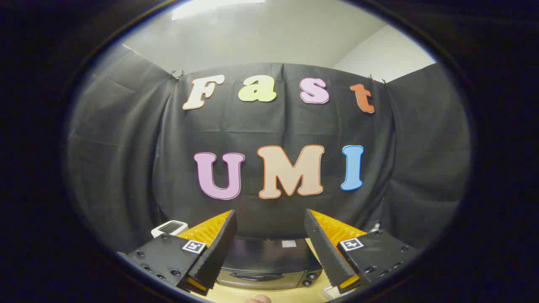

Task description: Open the toaster oven, put the food inside, and close the toaster oven door.

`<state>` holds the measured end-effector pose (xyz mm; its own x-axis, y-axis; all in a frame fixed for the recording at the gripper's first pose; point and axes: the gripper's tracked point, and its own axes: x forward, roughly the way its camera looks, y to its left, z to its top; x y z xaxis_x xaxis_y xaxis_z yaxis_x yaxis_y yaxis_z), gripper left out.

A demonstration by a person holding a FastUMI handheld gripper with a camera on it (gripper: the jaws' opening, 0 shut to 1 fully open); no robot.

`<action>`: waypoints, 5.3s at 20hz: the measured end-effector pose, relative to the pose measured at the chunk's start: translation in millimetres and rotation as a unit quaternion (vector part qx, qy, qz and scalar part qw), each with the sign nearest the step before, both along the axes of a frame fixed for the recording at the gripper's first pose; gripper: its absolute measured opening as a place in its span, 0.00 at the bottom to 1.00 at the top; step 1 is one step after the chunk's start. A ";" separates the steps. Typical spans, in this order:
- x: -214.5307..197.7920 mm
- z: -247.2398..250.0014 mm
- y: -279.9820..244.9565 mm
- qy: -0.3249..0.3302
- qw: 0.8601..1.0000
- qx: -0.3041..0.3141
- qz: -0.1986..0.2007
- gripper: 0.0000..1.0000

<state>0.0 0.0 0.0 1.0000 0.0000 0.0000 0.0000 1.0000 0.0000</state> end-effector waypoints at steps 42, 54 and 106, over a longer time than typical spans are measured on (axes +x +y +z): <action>58.2 -277.5 31.1 0.198 0.980 0.023 -0.012 1.00; 43.8 -281.0 30.5 0.185 0.983 0.013 0.001 1.00; -93.1 -375.1 -6.9 0.303 0.952 0.030 -0.024 0.99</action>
<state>-93.1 -6.9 -375.1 0.8155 -0.0284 -0.5780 0.0642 0.9971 0.0415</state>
